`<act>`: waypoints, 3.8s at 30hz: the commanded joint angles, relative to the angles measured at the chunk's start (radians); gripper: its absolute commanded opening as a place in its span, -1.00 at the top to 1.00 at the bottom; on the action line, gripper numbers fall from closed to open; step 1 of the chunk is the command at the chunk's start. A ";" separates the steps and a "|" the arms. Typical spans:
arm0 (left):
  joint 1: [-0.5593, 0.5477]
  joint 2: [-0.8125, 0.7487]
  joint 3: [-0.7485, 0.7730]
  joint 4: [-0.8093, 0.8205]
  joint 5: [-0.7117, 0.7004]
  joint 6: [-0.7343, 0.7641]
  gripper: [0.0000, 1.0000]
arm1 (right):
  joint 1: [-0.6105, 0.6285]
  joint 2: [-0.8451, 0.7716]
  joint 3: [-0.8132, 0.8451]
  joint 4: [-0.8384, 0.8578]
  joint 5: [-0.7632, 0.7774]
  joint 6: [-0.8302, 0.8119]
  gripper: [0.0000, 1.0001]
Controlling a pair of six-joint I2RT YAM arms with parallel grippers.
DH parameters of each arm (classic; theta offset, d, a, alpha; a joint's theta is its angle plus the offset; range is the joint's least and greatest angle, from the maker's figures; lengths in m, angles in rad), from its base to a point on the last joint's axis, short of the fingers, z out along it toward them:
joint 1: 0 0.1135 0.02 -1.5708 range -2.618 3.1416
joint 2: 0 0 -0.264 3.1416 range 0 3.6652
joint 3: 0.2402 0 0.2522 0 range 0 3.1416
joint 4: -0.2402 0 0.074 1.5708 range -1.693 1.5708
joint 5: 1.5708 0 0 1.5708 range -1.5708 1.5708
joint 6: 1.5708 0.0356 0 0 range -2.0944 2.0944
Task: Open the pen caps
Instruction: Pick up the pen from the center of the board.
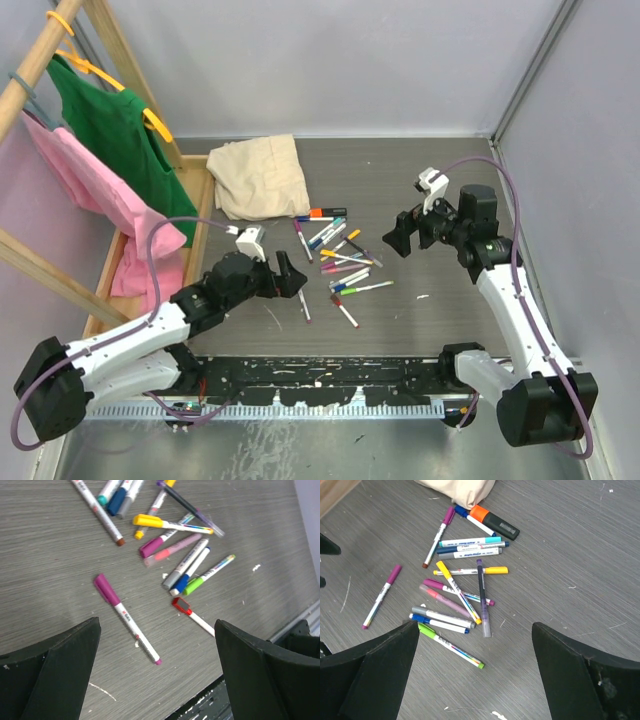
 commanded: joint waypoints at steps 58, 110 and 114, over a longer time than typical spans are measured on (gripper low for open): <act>-0.307 0.821 0.529 -0.603 -0.486 -0.411 0.34 | 0.008 0.013 0.007 -0.052 0.053 -0.134 -1.00; -0.307 0.140 -0.097 0.511 -0.269 0.048 1.00 | 0.060 0.009 -0.029 -0.106 -0.448 -0.217 -1.00; -0.296 0.119 -0.131 0.630 -0.242 0.051 1.00 | 0.077 0.014 -0.040 -0.093 -0.478 -0.217 -1.00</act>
